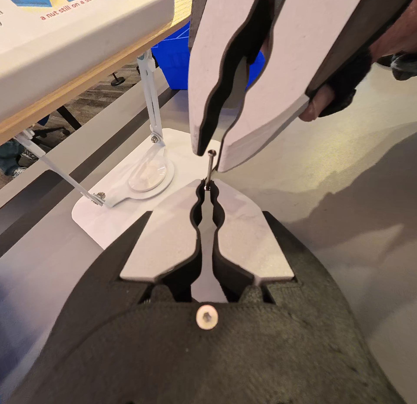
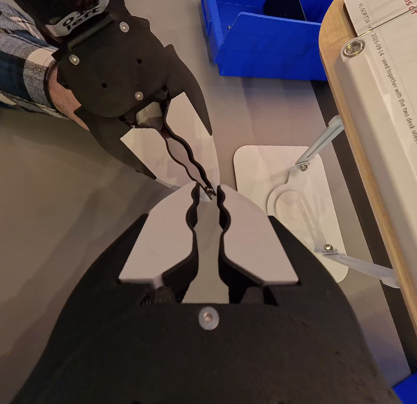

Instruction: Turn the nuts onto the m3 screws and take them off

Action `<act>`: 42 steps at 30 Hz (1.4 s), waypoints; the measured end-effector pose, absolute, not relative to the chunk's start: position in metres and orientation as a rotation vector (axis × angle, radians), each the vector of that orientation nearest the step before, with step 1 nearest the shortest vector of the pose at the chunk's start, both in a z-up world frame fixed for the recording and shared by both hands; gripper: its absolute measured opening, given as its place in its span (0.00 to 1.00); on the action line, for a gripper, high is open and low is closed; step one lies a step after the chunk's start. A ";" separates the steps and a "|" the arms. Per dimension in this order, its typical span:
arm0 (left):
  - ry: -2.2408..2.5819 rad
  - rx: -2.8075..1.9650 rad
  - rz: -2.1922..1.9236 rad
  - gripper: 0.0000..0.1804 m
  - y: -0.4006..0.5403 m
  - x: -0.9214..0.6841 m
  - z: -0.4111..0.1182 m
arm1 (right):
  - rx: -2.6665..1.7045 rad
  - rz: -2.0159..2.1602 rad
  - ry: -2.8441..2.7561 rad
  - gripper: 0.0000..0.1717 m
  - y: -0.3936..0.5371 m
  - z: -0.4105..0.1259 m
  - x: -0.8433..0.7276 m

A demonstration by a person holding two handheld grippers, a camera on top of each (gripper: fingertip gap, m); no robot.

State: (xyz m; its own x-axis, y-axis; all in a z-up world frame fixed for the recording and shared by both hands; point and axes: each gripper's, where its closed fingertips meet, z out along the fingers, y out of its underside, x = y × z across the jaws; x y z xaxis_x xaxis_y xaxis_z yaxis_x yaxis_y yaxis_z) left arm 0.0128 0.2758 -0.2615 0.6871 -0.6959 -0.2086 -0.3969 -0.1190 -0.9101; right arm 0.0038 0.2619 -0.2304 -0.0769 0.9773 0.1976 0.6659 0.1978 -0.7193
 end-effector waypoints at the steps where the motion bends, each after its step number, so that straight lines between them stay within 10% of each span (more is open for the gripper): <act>1: 0.879 -1.742 -0.326 0.02 0.276 0.013 -0.262 | -1.533 0.609 -1.811 0.10 0.262 -0.230 0.003; 15: 0.754 -1.728 -0.730 0.02 0.269 0.022 -0.240 | -1.288 1.405 -1.474 0.46 0.236 -0.198 -0.005; 42: 0.743 -1.731 -0.758 0.02 0.271 0.026 -0.239 | -1.199 1.547 -1.421 0.50 0.224 -0.199 -0.003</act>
